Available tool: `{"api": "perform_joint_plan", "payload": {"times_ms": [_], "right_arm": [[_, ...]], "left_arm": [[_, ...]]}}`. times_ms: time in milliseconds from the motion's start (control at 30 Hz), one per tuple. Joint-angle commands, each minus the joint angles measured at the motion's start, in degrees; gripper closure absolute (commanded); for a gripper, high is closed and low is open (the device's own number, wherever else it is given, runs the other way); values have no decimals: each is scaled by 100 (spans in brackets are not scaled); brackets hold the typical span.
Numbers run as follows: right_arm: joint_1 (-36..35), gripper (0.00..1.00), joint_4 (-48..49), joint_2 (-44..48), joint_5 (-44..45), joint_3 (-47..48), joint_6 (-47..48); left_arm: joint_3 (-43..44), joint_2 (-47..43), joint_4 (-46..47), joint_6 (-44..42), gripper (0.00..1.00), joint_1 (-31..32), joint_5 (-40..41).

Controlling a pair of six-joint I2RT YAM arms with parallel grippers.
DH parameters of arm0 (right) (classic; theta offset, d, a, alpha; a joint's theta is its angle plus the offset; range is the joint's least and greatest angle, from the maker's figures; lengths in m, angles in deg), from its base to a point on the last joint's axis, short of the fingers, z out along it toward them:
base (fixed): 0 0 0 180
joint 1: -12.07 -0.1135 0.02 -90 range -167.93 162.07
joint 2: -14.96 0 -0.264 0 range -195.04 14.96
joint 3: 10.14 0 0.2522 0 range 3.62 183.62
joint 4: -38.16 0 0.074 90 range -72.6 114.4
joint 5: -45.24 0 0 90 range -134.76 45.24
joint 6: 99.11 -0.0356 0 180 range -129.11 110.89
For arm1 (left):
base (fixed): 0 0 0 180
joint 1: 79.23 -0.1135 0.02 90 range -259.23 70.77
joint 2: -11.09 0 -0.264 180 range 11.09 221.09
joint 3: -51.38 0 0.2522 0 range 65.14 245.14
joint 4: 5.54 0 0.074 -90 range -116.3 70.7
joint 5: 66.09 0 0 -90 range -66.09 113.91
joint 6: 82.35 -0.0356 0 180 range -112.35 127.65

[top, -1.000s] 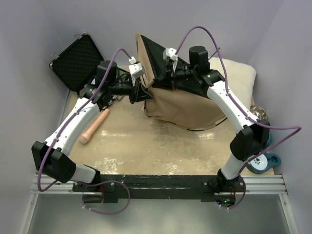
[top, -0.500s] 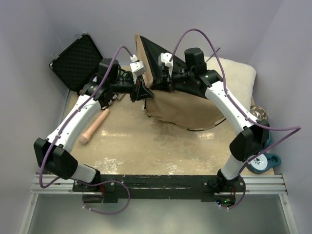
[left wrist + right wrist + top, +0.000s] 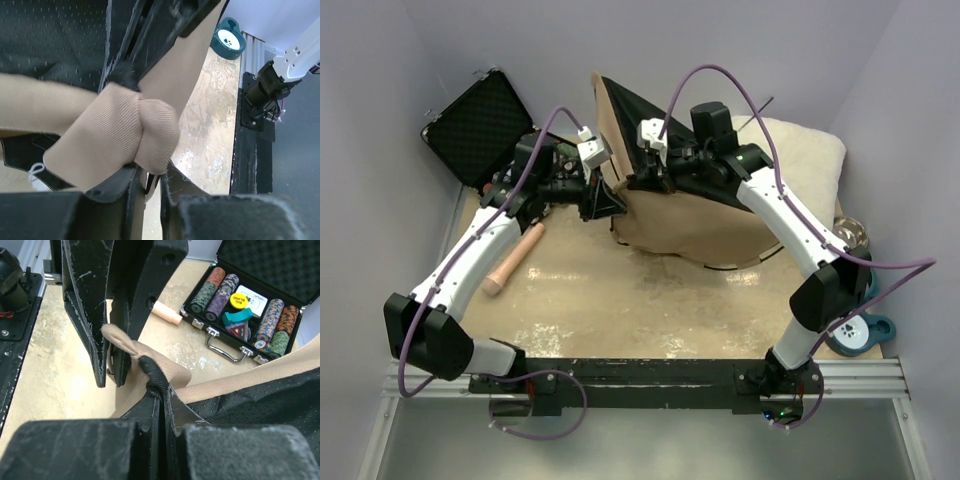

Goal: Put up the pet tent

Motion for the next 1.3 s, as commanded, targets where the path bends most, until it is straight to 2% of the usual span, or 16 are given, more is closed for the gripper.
{"api": "perform_joint_plan", "payload": {"times_ms": [0,233,433,467,600,800,1067,1267], "right_arm": [[-94,100,-99,20,-97,239,-40],[-94,100,-117,2,-141,283,-57],[-50,100,-143,-7,-194,344,-93],[-58,100,-152,-15,-185,344,-84],[-59,100,-266,-42,-159,344,21],[-85,100,-837,-200,-159,528,461],[-76,100,-504,-191,-387,546,-66],[-76,100,-512,-174,-466,581,-101]], "left_arm": [[-536,-189,408,280,74,-83,-89],[-923,-339,672,184,70,-91,-133],[-1337,-488,830,34,72,-91,-72],[-1372,-506,856,34,74,-91,-80],[-1338,-576,953,-36,100,-91,60],[-801,-296,348,-431,100,-83,148],[-1012,-286,294,-494,100,119,-168],[-960,-6,312,-458,100,155,-423]]}}
